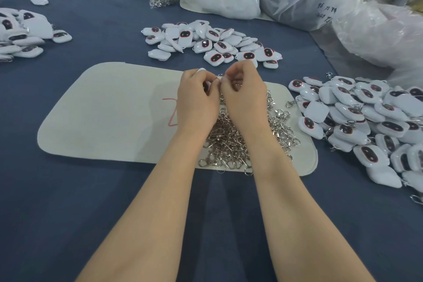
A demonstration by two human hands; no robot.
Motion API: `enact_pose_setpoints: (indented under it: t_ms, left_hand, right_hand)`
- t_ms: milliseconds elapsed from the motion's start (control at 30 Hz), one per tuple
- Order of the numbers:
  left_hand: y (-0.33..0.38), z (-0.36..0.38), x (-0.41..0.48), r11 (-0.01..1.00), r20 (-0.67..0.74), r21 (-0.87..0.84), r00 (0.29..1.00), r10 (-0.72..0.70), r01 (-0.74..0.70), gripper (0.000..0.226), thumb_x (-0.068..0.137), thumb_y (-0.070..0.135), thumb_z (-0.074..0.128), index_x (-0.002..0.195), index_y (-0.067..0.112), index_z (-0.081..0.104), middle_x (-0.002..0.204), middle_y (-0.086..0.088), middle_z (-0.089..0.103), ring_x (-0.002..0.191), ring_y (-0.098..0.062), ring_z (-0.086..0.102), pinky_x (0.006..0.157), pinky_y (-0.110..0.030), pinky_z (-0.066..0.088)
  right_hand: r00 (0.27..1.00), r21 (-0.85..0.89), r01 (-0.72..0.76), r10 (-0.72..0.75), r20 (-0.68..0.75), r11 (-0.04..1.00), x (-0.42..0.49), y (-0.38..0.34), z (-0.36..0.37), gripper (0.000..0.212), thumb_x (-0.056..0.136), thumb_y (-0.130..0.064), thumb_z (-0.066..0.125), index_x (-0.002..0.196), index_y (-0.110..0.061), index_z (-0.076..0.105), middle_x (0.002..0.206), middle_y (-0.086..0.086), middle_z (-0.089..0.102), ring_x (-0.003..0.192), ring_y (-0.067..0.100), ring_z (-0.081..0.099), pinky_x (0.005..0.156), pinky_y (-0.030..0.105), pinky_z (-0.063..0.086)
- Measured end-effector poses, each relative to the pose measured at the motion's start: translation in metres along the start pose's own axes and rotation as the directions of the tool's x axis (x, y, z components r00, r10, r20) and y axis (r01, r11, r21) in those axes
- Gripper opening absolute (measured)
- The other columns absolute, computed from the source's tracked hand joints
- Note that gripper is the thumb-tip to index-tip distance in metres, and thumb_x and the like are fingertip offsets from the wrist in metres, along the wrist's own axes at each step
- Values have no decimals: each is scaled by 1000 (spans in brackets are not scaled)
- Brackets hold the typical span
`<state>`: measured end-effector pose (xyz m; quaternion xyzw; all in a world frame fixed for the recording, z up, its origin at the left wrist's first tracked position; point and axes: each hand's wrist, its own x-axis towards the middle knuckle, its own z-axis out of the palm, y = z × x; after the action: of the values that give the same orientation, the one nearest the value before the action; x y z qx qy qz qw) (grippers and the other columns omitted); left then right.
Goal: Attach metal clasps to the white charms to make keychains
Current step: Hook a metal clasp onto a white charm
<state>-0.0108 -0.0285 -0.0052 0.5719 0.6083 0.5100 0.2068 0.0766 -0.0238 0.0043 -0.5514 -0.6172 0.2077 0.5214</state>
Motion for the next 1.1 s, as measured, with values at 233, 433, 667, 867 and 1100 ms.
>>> enact_pose_setpoints:
  t_ms: [233, 433, 667, 867, 1100]
  left_hand:
    - [0, 0, 0, 1000, -12, -20, 1000, -15, 15, 12, 91, 12, 57, 82, 20, 56, 108, -6, 58, 68, 5, 45, 70, -11, 31]
    - [0, 0, -1, 1000, -16, -2, 1000, -4, 4, 9, 92, 12, 56, 89, 11, 64, 112, -8, 57, 69, 1, 44, 71, -14, 32]
    - [2, -2, -3, 998, -28, 62, 999, 33, -31, 11, 92, 10, 52, 93, 6, 63, 114, -7, 56, 82, -5, 41, 77, -25, 39]
    - [2, -5, -1, 998, -28, 64, 999, 15, -13, 11, 92, 9, 53, 92, 8, 64, 113, -6, 56, 85, -6, 44, 78, -23, 40]
    - [2, -5, -1, 998, -34, 58, 999, 11, -9, 11, 91, 11, 54, 91, 9, 64, 110, -5, 57, 82, -8, 46, 72, -20, 37]
  right_hand:
    - [1000, 11, 12, -12, -14, 1000, -2, -1, 2, 13, 85, -3, 61, 86, -15, 56, 74, -13, 55, 67, 1, 52, 69, 15, 46]
    - [1000, 2, 20, -20, -13, 1000, -2, -1, 3, 15, 85, -2, 60, 82, -16, 55, 72, -12, 56, 67, 1, 53, 69, 16, 47]
    - [998, -10, 40, -39, 40, 999, -3, 0, 1, 17, 86, -2, 58, 83, -18, 54, 78, -8, 59, 72, 4, 54, 72, 16, 46]
    - [995, -33, 65, -62, 84, 997, -5, 0, 0, 17, 84, 0, 56, 83, -17, 52, 85, 7, 61, 81, 21, 56, 79, 34, 50]
    - [990, -59, 131, -127, 56, 990, -6, -1, 0, 10, 81, 2, 56, 84, -8, 58, 83, 4, 60, 78, 17, 54, 75, 27, 48]
